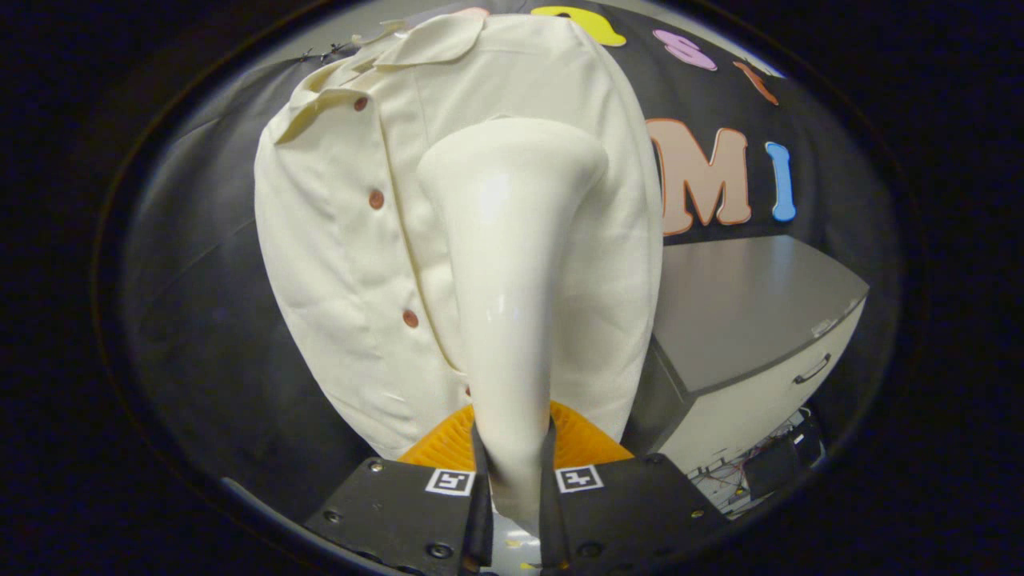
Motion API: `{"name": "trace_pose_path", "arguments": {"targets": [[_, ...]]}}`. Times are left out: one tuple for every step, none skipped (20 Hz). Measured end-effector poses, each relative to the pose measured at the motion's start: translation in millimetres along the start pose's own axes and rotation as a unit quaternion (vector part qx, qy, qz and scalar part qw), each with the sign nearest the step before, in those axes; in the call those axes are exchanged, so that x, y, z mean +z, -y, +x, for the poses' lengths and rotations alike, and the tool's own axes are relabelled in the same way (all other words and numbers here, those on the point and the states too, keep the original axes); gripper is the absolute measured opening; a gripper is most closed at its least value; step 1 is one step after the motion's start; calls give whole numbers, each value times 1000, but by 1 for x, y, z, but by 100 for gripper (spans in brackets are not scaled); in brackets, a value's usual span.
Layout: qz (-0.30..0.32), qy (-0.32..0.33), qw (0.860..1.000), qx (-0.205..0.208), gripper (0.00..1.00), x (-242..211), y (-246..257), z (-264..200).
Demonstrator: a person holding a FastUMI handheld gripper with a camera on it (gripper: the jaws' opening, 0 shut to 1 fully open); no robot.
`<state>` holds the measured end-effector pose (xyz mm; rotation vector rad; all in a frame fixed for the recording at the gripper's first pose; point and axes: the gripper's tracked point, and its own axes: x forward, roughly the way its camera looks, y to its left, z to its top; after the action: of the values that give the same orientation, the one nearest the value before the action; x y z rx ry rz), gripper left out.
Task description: Iron the clothes twice with a garment steamer, once on the left side and once on the right side.
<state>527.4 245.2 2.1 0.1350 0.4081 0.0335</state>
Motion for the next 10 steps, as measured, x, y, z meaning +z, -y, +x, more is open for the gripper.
{"name": "trace_pose_path", "arguments": {"targets": [[3,-11,1000,0,23,-12,1,4],[6,-22,1000,0,23,-25,3,7],[9,-35,999,-2,23,-37,5,10],[12,-46,999,-4,23,-49,10,13],[17,-58,998,-5,23,-62,13,15],[21,-68,997,-6,23,-74,15,18],[23,-82,996,-7,23,-87,17,20],[23,-94,995,-8,23,-99,19,23],[22,-105,994,-9,23,-111,20,23],[20,-114,993,-11,23,-122,22,24]]}}
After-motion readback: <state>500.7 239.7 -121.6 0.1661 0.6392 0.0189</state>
